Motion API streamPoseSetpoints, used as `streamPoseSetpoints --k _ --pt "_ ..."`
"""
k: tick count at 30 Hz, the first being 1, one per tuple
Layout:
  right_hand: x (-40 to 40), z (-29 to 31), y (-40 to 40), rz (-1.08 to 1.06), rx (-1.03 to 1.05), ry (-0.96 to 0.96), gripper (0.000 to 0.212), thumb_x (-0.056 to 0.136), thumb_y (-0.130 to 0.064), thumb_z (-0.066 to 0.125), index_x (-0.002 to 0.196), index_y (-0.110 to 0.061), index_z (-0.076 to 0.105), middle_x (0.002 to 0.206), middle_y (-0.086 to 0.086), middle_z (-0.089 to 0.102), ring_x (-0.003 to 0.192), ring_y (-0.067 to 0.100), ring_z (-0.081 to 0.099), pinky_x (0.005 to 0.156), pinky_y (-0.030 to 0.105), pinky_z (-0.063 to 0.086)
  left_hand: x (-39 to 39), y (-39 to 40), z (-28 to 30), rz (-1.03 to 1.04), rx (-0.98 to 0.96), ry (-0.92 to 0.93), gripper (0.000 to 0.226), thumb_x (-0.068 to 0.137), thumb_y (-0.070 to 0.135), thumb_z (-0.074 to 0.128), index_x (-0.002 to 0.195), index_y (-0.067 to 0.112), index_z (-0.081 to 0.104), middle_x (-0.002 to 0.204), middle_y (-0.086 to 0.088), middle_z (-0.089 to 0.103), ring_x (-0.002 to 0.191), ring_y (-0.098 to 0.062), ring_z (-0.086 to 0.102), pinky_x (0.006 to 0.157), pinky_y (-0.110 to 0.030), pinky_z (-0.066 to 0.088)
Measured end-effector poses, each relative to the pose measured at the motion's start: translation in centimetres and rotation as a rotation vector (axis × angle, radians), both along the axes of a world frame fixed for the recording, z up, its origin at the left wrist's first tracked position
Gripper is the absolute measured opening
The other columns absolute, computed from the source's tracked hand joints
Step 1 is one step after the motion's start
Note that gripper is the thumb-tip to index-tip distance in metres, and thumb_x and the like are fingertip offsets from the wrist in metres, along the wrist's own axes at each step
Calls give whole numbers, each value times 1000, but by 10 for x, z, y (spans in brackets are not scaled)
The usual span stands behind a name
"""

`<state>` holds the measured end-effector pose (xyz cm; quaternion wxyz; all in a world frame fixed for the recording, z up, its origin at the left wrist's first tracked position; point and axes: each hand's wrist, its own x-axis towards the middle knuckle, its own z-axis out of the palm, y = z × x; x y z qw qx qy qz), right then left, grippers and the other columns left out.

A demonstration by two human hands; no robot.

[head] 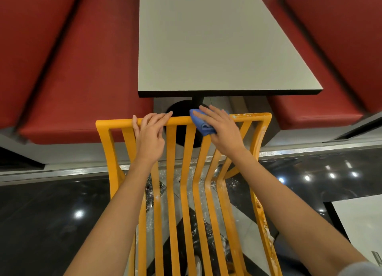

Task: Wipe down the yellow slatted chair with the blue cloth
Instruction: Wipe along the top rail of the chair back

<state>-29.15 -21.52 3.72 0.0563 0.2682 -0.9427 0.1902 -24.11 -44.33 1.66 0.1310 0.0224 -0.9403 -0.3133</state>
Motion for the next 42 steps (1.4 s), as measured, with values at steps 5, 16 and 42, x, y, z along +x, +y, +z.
streamPoseSetpoints --k 5,16,42 --pt "-2 4 -54 -131 -4 -10 66 80 -2 59 140 -30 50 138 -5 54 130 24 43 110 45 27 0 -1 -1 1 -10 -1 64 94 -6 45 143 34 47 136 13 55 134 -16 37 118 -48 -7" --pt "0 -3 -15 -270 -80 46 69 77 6 61 137 -25 52 140 1 54 134 29 42 111 52 30 3 -2 0 -14 -13 -8 56 99 3 43 146 34 43 141 12 53 138 -16 35 117 -44 -8" --pt "13 -25 45 -452 -173 176 65 83 9 57 144 -10 43 151 10 42 145 28 26 120 49 21 -20 69 8 -140 -207 31 39 105 31 37 139 22 53 140 4 56 136 -15 45 120 -45 10"
